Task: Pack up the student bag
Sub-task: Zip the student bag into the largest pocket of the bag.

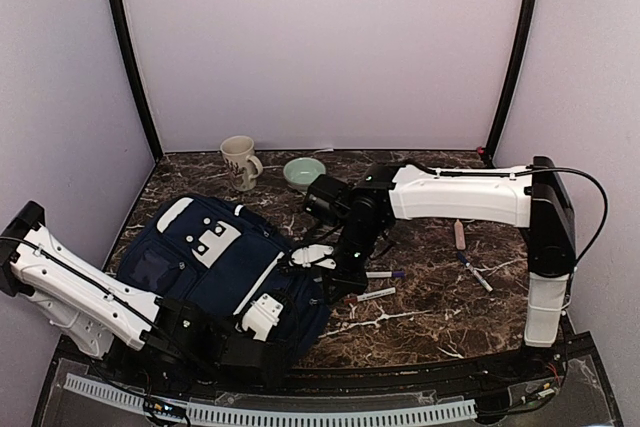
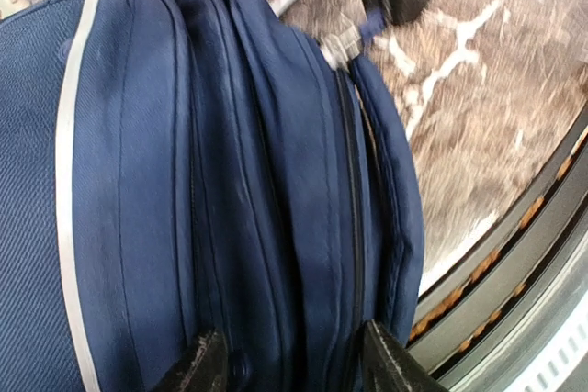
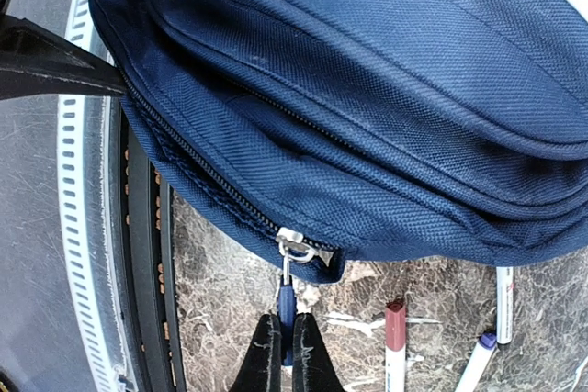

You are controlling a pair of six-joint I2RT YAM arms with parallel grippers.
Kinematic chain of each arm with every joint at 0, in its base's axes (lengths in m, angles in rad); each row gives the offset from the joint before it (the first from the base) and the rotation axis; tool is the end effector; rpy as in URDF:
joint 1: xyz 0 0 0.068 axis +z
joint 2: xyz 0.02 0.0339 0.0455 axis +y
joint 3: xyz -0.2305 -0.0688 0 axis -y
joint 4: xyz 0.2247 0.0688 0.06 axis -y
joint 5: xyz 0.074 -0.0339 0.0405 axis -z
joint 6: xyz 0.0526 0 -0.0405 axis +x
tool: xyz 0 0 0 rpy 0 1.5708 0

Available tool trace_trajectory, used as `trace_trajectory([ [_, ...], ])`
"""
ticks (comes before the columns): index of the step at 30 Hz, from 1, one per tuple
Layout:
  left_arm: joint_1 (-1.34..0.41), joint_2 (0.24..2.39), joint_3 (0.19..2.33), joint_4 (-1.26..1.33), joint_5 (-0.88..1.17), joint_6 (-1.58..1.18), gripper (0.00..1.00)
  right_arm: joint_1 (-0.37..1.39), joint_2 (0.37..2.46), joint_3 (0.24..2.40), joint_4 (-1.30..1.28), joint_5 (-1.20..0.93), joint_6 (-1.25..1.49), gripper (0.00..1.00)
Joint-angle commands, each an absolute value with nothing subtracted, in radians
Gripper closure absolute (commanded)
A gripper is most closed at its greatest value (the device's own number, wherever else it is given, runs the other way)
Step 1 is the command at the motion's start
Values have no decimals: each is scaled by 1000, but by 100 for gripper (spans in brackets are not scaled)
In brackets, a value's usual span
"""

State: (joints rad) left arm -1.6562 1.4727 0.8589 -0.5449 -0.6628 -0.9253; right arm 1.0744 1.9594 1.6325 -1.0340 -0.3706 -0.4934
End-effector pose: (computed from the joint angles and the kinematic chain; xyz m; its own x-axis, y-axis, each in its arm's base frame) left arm 0.0099 -0.2637 0.1567 -0.5972 0.4068 -0.6913 0.5476 0.8365 0.0192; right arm 0.1571 0.3301 0.1912 -0.0050 -0.9363 -0.3513 -0.9741 -0.0748 0.2133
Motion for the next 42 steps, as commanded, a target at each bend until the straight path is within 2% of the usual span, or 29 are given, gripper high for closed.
trace_trajectory([
  [1,-1588,1366,760,-313,-677,-788,48,1091,1924,1663,-1074,-441,-482,100],
  [8,-1489,1388,724,-26,-492,-598,48,1089,1923,1639,-1058,-436,-479,100],
  [12,-1467,1478,792,-77,-493,-610,51,1089,1925,1631,-1052,-433,-480,100],
  [16,-1454,1525,809,-96,-512,-635,62,1085,1918,1623,-1053,-436,-482,100],
  [22,-1446,1535,804,-66,-496,-632,91,1053,1927,1602,-1051,-429,-490,100],
  [26,-1446,1511,789,-74,-463,-627,99,986,1962,1574,-1033,-409,-509,100],
  [33,-1479,1488,762,-110,-392,-608,100,862,2070,1639,-1015,-398,-530,100],
  [42,-1558,1556,824,-153,-373,-583,100,839,2152,1720,-962,-352,-499,100],
])
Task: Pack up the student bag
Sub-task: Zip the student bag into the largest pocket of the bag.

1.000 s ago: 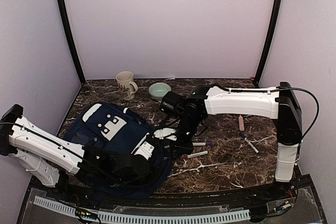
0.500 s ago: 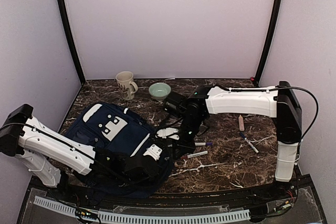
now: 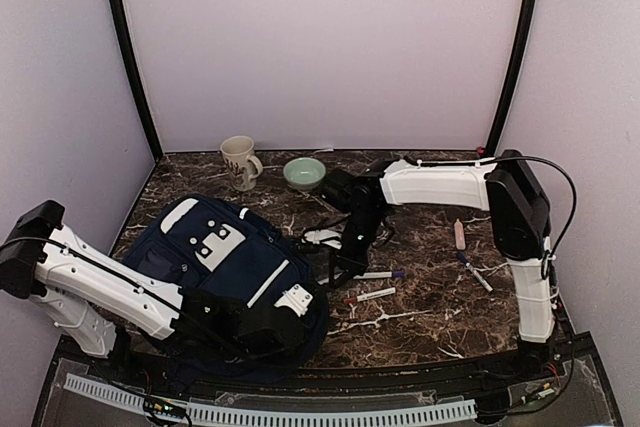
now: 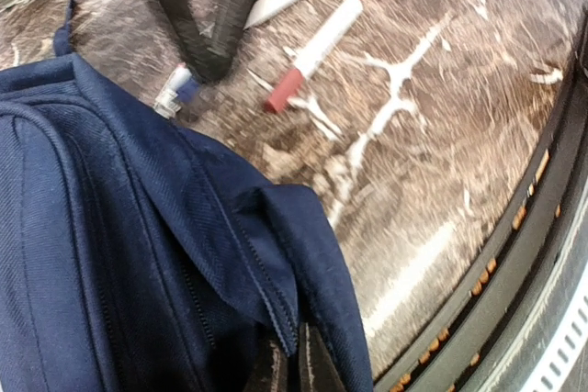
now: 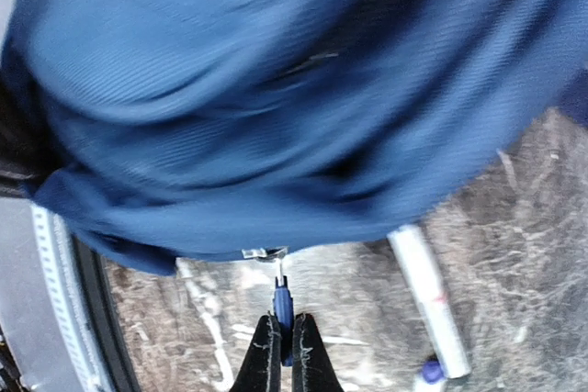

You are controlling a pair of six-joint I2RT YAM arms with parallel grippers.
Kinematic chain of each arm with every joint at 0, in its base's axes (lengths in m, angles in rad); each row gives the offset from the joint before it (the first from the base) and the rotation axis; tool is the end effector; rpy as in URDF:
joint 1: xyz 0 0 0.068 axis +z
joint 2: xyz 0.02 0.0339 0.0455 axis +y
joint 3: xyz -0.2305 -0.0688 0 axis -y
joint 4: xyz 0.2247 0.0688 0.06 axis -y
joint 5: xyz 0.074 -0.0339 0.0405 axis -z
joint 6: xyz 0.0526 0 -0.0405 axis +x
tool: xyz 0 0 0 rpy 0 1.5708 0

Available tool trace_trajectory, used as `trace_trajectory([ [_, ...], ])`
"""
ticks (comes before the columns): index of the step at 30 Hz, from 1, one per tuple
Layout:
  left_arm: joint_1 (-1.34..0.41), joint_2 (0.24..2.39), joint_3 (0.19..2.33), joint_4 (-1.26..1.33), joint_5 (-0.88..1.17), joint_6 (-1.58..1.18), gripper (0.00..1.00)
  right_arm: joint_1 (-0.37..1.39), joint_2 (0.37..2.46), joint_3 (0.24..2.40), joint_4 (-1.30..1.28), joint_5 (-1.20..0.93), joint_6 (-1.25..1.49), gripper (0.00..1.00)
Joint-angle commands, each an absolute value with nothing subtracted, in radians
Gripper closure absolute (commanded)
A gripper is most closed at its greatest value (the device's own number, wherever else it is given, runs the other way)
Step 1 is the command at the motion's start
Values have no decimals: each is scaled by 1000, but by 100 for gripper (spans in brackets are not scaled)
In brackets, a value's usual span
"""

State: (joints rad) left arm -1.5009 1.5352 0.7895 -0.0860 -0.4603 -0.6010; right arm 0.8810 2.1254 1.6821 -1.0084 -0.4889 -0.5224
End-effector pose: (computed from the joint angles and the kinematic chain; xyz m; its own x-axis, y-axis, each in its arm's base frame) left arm 0.0442 -0.2968 0.1460 -0.5361 0.4039 -0.7412 0.6907 0.7147 -0.1101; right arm 0.2256 0.3122 0.1477 -0.1901 -0.9226 -0.3356 -0.9362 0.0674 0.3448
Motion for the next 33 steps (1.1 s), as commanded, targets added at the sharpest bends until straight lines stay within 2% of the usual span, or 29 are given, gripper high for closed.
trace_trajectory([
  [1,-1565,1563,830,-157,-371,-587,100,834,2158,1724,-957,-347,-499,100],
  [9,-1615,1545,820,-279,-380,-689,100,799,2191,1757,-911,-321,-487,100],
  [18,-1640,1310,728,-576,-423,-978,100,825,2195,1791,-836,-347,-485,100],
  [23,-1644,1247,702,-614,-429,-1006,100,834,2272,1906,-826,-322,-482,100],
  [33,-1646,1290,709,-616,-425,-1002,100,833,2377,2036,-725,-235,-411,100],
])
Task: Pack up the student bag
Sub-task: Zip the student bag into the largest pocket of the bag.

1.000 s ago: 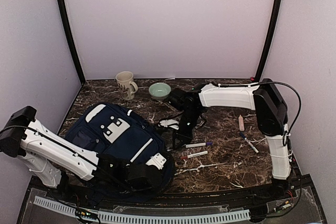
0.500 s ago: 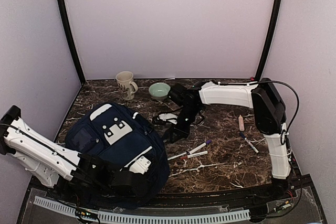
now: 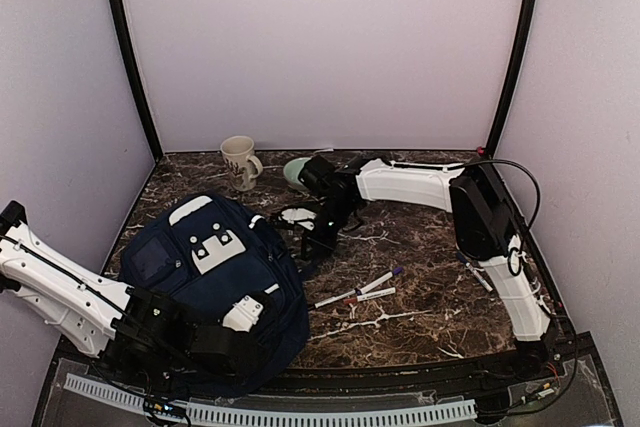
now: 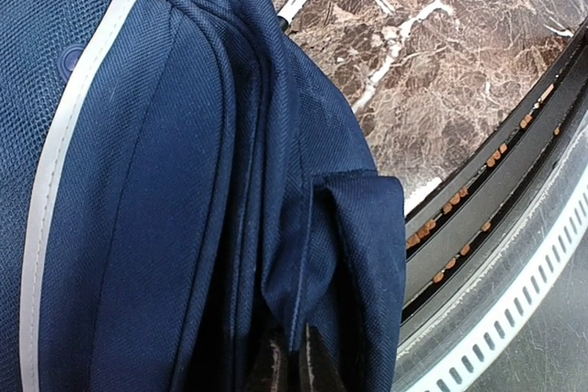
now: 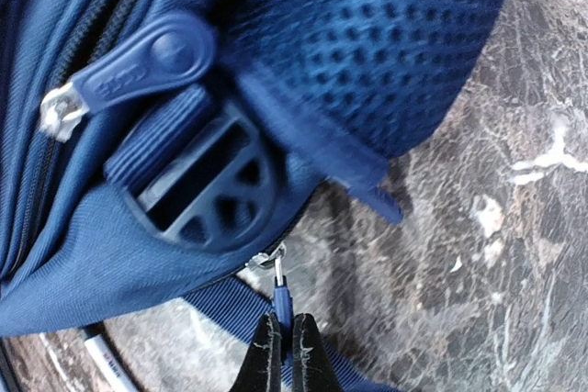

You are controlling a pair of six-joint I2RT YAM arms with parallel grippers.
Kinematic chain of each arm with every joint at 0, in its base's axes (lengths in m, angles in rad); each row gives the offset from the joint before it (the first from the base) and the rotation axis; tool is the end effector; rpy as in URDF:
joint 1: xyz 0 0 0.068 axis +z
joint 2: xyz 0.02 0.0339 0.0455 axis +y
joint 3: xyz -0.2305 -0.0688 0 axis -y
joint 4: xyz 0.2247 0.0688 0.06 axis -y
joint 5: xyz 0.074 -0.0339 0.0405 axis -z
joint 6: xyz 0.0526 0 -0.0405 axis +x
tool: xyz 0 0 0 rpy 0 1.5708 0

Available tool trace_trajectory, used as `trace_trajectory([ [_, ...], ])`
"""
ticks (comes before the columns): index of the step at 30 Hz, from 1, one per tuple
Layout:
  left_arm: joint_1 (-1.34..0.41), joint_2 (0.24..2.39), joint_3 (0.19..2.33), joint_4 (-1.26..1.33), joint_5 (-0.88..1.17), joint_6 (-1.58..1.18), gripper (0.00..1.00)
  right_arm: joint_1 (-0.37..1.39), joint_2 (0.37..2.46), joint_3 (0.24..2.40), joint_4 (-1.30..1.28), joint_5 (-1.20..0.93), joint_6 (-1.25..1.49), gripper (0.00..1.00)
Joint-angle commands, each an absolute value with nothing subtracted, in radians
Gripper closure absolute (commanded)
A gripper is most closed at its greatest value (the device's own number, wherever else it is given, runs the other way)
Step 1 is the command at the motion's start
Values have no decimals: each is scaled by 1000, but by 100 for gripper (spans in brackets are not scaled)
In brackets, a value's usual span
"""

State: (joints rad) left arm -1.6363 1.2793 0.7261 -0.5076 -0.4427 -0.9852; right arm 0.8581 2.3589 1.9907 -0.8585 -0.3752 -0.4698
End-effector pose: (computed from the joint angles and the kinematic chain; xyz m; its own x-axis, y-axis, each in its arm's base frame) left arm 0.0071 -0.2368 0.1612 -0.7313 0.3567 -0.5814 0.5535 0.8084 -0.2002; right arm 0.2837 0.3577 0.1354 -0.1936 -0.8682 -0.4570 -0.9784 0.1366 0.1549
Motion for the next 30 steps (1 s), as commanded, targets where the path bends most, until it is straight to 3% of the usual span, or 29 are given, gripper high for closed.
trace_trajectory([
  [1,-1646,1291,708,-613,-425,-1002,100,831,2377,2033,-707,-220,-398,100],
  [14,-1646,1295,693,-590,-456,-1002,100,807,2361,2023,-628,-250,-301,100],
  [25,-1646,1285,689,-591,-470,-1001,100,806,2439,2098,-615,-140,-277,100],
  [30,-1646,1287,686,-591,-483,-1005,100,807,2391,2049,-586,-149,-272,90],
])
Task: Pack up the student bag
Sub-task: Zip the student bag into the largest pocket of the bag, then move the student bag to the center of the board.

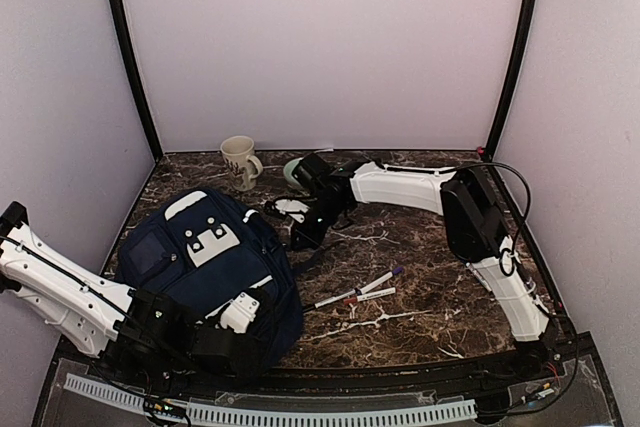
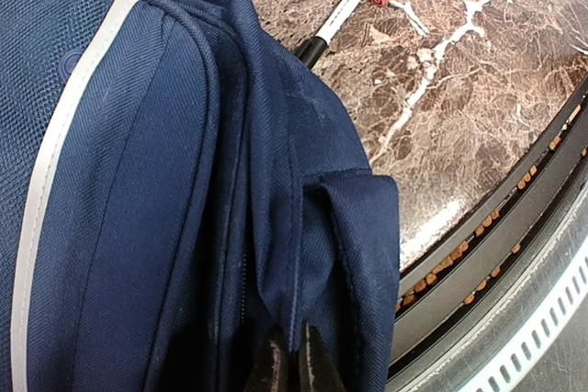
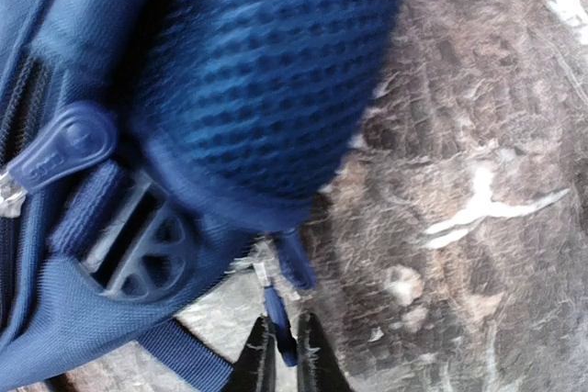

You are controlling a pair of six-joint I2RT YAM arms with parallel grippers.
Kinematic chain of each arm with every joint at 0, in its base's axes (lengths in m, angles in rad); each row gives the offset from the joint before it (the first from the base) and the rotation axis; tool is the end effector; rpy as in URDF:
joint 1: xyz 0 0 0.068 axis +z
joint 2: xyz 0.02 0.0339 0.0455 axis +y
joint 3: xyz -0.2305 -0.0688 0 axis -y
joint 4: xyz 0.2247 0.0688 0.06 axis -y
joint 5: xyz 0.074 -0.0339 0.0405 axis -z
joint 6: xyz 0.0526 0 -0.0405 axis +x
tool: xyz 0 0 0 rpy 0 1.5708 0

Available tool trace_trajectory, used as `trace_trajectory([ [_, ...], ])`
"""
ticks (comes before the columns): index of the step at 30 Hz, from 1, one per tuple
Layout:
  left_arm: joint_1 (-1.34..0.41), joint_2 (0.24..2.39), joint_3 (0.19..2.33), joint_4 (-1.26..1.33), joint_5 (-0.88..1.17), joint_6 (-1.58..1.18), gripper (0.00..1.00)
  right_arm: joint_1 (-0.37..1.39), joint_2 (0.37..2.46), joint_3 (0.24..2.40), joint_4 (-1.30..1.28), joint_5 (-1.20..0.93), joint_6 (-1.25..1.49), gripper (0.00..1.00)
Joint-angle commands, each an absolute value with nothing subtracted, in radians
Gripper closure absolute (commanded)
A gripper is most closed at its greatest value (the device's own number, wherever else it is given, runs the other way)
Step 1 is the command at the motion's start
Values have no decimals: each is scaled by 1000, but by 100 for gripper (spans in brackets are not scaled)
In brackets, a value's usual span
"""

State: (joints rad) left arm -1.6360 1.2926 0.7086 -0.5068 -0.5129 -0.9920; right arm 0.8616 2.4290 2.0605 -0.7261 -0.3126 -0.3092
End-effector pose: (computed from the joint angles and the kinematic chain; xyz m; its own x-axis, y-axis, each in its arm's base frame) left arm 0.0106 -0.2338 0.1550 -0.7086 0.3424 -0.6170 0.5321 0.8336 -0.1485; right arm 0.3019 0.3767 0.1290 -0.3037 -0.7985 -0.5198 -0.9514 0.2831 0.1209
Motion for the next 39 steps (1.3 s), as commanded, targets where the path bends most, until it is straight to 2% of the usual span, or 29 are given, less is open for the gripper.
trace_trajectory([
  [1,-1646,1288,686,-591,-487,-1008,100,806,2378,2043,-585,-157,-270,88],
  [8,-1645,1292,689,-598,-529,-1026,99,804,2268,1959,-635,-210,-286,63],
  [14,-1645,1285,665,-556,-517,-1016,99,798,2065,1751,-612,-307,-334,57],
  [16,-1646,1284,670,-541,-502,-1004,88,798,2039,1734,-622,-343,-328,57],
  [17,-1646,1284,685,-548,-503,-1000,78,796,2034,1732,-638,-353,-327,56],
  [18,-1646,1283,713,-565,-510,-1003,62,795,2033,1731,-649,-364,-326,56],
  [19,-1647,1275,754,-573,-517,-990,55,796,2033,1728,-654,-375,-324,56],
  [22,-1648,1208,810,-596,-572,-975,45,796,2047,1739,-660,-403,-311,53],
  [24,-1646,1139,828,-651,-641,-1024,35,796,2071,1773,-675,-431,-295,51],
  [27,-1632,993,828,-795,-739,-1178,26,795,2119,1830,-683,-486,-259,47],
  [31,-1613,801,787,-994,-813,-1437,23,801,2221,1932,-676,-560,-178,39],
  [32,-1609,760,778,-1050,-827,-1514,18,802,2255,1966,-682,-577,-161,38],
  [33,-1605,729,774,-1106,-839,-1576,7,806,2285,2005,-689,-592,-141,37],
  [36,-1600,688,786,-1203,-857,-1642,6,808,2368,2088,-686,-622,-84,37],
  [39,-1585,736,824,-1314,-843,-1712,6,809,2429,2136,-650,-660,-26,35],
])
